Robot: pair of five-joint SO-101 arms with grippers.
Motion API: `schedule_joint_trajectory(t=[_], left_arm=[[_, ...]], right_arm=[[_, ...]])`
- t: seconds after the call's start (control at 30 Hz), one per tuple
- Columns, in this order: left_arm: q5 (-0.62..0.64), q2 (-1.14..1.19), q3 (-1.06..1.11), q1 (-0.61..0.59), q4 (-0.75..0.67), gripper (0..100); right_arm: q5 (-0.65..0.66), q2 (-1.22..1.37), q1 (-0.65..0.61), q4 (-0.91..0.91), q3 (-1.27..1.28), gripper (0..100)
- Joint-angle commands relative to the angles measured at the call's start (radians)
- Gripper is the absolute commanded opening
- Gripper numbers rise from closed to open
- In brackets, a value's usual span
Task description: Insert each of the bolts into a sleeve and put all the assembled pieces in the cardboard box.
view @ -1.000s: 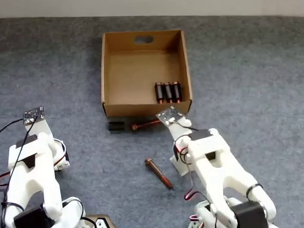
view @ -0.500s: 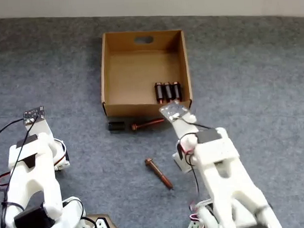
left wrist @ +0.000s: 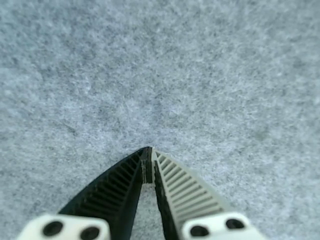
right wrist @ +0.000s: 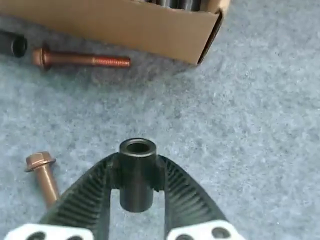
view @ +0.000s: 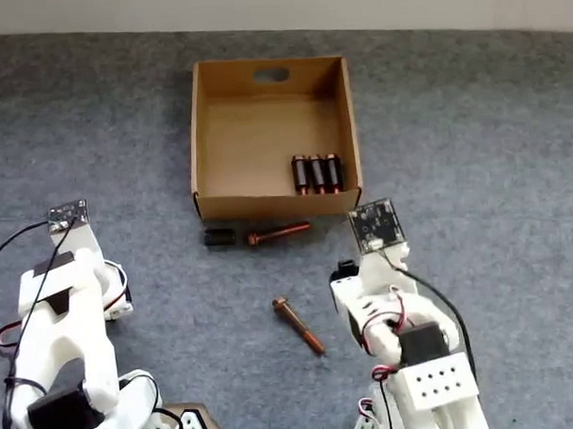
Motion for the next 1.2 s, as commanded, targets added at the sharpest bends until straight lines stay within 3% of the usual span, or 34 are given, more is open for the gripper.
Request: schedule_joint_trajectory(t=[0.0,0.17,0.4,0.5,0.77,0.93,1.03,1.17], left_arm=[[0.006,0.004,-0.018,0.136,-0.006,1],[0.011,-0.004,-0.044,0.392,0.051,1],[0.012,-0.002,-0.298,0.667,0.453,14],[0.020,0.004,-0.357,0.763,0.512,15],[0.485,0.002,-0.380,0.983,0.440,15],[0.517,0.004,-0.323,1.021,0.299,15],[0.601,0.005,-0.288,1.010,0.218,15],[0.640,0.005,-0.274,1.041,0.204,15]], right_arm=[[-0.012,-0.088,0.015,-0.019,0.033,0.6],[-0.012,-0.186,0.120,-0.018,0.068,0.6],[-0.014,-0.272,0.199,-0.019,0.111,0.6],[-0.014,-0.275,0.199,-0.019,0.111,0.6],[-0.014,-0.277,0.199,-0.019,0.111,0.6],[-0.014,-0.277,0.199,-0.018,0.111,0.6],[-0.014,-0.277,0.199,-0.018,0.111,0.6],[-0.014,-0.278,0.199,-0.018,0.111,0.6]])
